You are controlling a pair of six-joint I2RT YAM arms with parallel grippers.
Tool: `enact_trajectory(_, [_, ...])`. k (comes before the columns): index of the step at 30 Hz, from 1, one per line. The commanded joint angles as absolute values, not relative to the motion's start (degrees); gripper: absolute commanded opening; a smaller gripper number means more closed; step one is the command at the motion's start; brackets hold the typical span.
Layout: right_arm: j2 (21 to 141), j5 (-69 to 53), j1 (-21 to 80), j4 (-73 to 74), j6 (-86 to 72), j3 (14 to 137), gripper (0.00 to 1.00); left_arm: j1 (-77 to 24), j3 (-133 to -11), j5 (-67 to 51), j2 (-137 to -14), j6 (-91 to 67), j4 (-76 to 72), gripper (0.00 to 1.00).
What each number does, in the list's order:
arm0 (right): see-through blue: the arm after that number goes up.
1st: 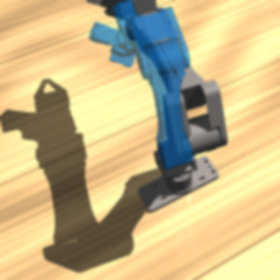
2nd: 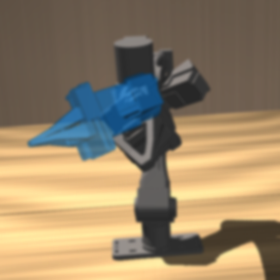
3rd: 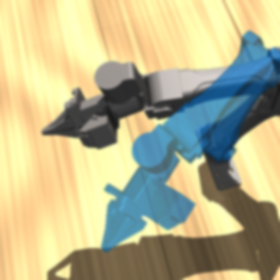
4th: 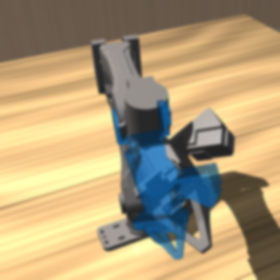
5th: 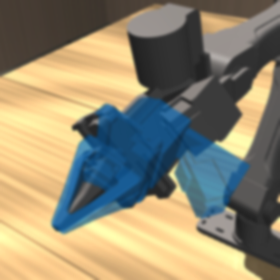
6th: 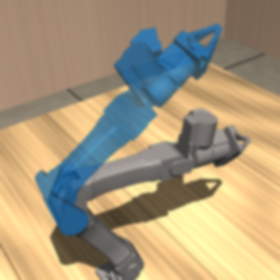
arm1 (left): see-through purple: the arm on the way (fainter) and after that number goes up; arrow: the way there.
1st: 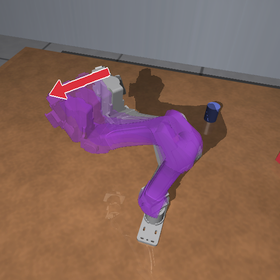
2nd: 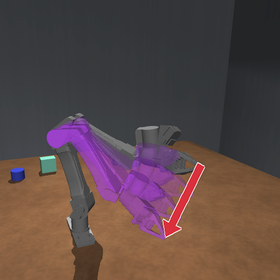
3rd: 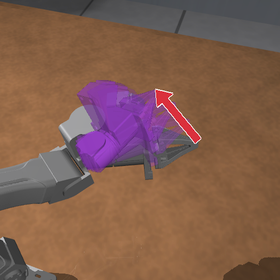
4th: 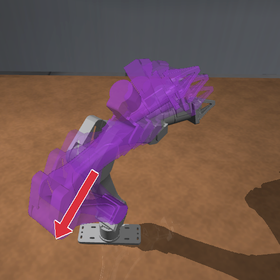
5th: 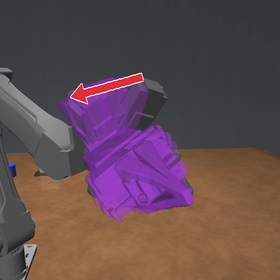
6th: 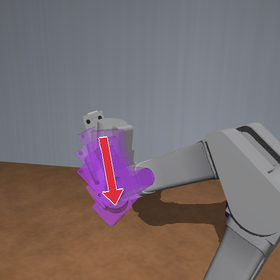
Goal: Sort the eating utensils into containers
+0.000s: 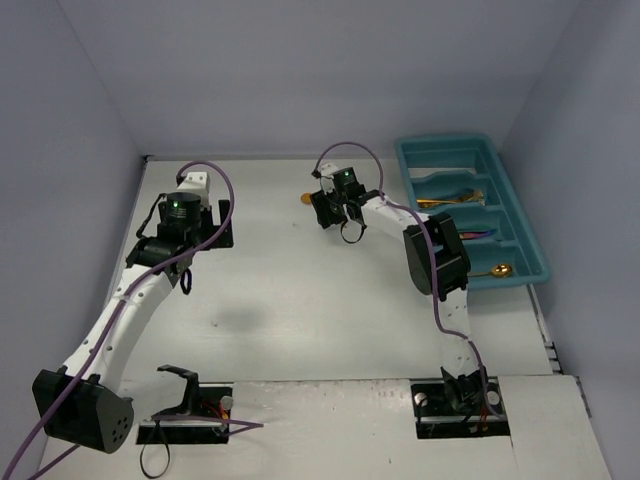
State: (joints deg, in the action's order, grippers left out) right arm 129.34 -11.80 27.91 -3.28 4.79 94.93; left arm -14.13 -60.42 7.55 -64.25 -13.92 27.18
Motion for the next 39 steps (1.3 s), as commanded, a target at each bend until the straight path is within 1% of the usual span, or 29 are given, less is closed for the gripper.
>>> enact_trajectory(1, [129.43,-9.87,28.70,-5.27,5.45,99.10,0.52,-14.02,-61.96,8.40,-63.94,-13.36,25.01,0.91])
enact_trajectory(6, [129.88,-9.67,29.00,-5.21,5.71,99.88,0.52,-14.03,-61.96,8.35,-63.81,-13.36,24.96,0.91])
enact_trajectory(11, [131.81,-9.81,29.06,-5.10,5.66,101.63,0.49,-14.06,-61.88,8.35,-63.86,-13.36,24.96,0.91])
enact_trajectory(17, [134.20,-9.87,29.66,-4.30,5.36,104.72,0.43,-14.06,-61.87,8.58,-63.93,-13.36,25.05,0.91])
enact_trajectory(22, [136.68,-9.36,30.59,-3.20,5.25,106.57,0.33,-14.04,-61.96,8.53,-63.92,-13.18,25.14,0.91])
enact_trajectory(25, [137.92,-8.99,31.14,-2.64,5.27,107.18,0.26,-14.04,-61.96,8.59,-63.90,-13.20,25.14,0.91])
enact_trajectory(30, [137.75,-7.78,31.77,-1.62,4.82,105.55,0.03,-14.04,-61.90,8.53,-63.90,-13.12,25.17,0.91])
enact_trajectory(31, [137.02,-7.36,31.97,-1.52,4.65,104.45,0.00,-14.06,-61.90,8.50,-63.87,-13.10,25.22,0.91])
enact_trajectory(36, [129.47,-6.33,32.96,-1.67,2.73,95.74,0.00,-13.98,-62.05,8.00,-63.72,-13.27,25.14,0.91])
enact_trajectory(39, [123.00,-5.73,33.29,-1.76,1.03,90.35,0.00,-14.06,-62.14,7.61,-63.72,-13.36,25.05,0.91])
